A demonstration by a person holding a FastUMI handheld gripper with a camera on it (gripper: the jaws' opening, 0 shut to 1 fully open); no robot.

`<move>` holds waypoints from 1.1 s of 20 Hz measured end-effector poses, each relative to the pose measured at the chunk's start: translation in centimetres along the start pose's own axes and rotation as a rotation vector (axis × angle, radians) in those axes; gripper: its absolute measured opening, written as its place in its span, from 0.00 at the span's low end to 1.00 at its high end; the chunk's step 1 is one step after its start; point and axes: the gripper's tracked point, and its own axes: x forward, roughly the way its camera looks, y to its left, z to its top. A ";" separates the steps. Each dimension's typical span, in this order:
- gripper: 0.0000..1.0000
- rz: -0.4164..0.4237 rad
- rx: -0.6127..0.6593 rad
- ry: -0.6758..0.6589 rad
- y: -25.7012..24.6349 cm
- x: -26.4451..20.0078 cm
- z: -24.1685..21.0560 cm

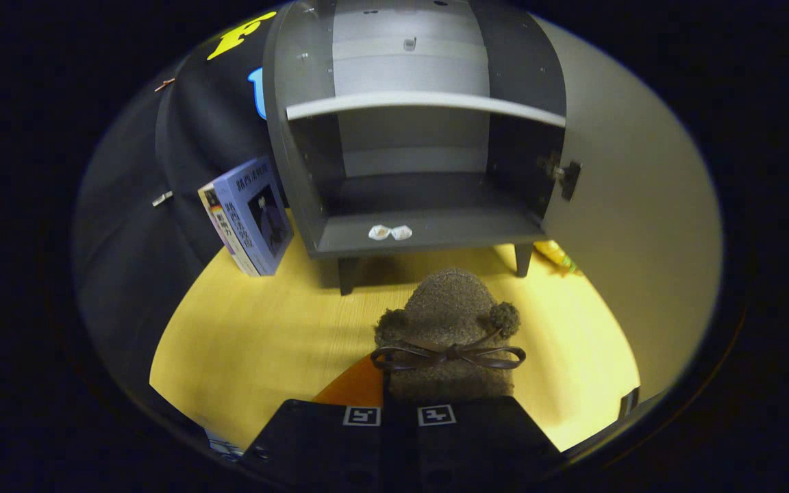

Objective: Open the shoe cabinet door, grab the shoes and put them into the shoe cabinet, then close the shoe cabinet door.

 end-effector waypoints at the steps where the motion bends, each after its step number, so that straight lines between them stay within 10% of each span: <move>1: 0.05 0.000 0.003 -0.020 -0.1 -0.9 1.6; 22: 0.05 -0.051 0.022 -0.273 -3.0 -6.3 25.3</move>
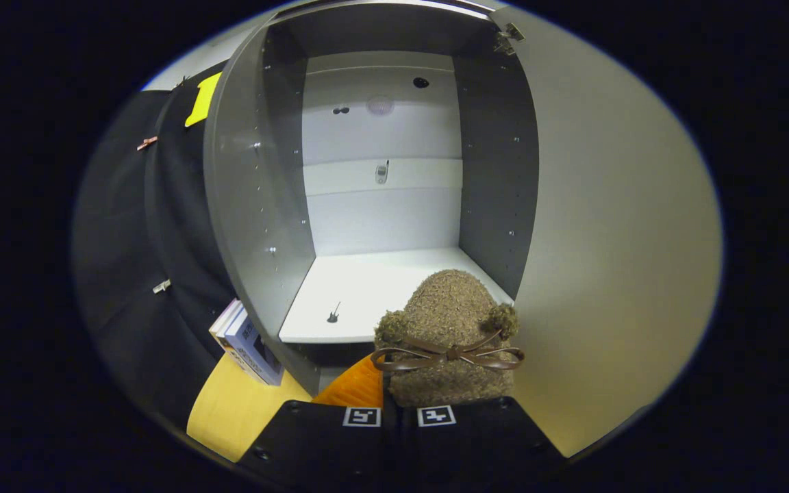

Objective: Open the shoe cabinet door, grab the shoes and put them into the shoe cabinet, then close the shoe cabinet door.

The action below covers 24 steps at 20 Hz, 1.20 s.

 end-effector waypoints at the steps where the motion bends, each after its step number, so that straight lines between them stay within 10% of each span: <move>1: 0.05 -0.004 -0.001 0.002 -0.2 0.4 0.7; 24: 0.05 0.044 -0.051 0.066 1.6 22.2 8.5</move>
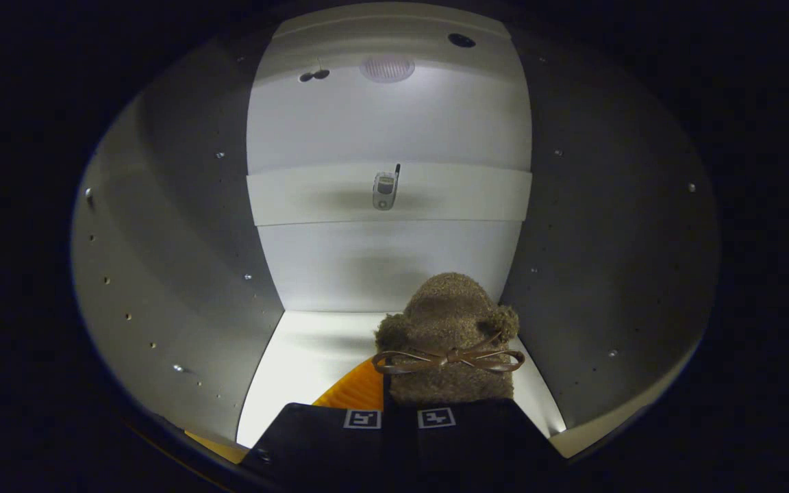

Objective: Open the shoe cabinet door, grab the shoes and put them into the shoe cabinet, then close the shoe cabinet door.

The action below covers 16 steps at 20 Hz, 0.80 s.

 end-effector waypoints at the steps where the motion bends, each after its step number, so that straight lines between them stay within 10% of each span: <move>1: 0.05 -0.002 0.004 0.007 -0.2 0.9 -0.1; 16: 0.12 0.000 -0.025 0.153 -0.6 5.8 -4.4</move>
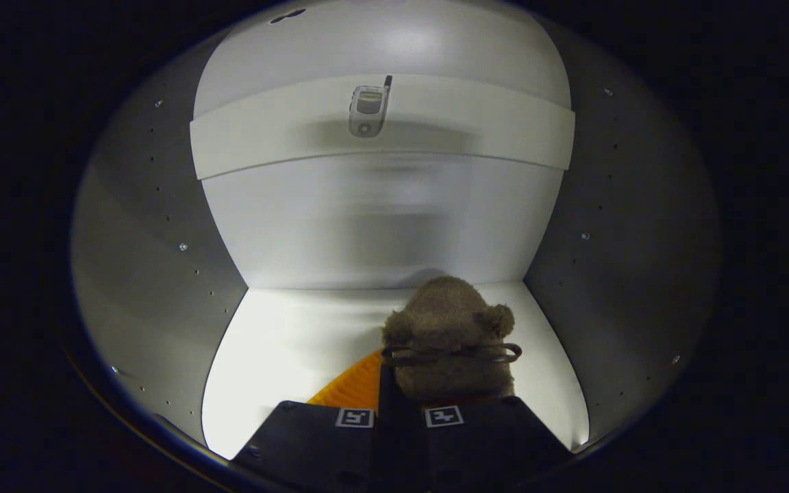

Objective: Open the shoe cabinet door, grab the shoes and put them into the shoe cabinet, then close the shoe cabinet door.

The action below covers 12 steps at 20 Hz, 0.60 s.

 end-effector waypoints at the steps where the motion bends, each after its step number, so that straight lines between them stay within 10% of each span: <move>1: 0.23 0.004 -0.015 0.004 0.2 -0.5 0.0; 3: 0.45 -0.009 -0.042 0.013 0.1 -1.2 -0.7; 12: 0.45 -0.019 -0.005 -0.103 0.6 -7.9 0.5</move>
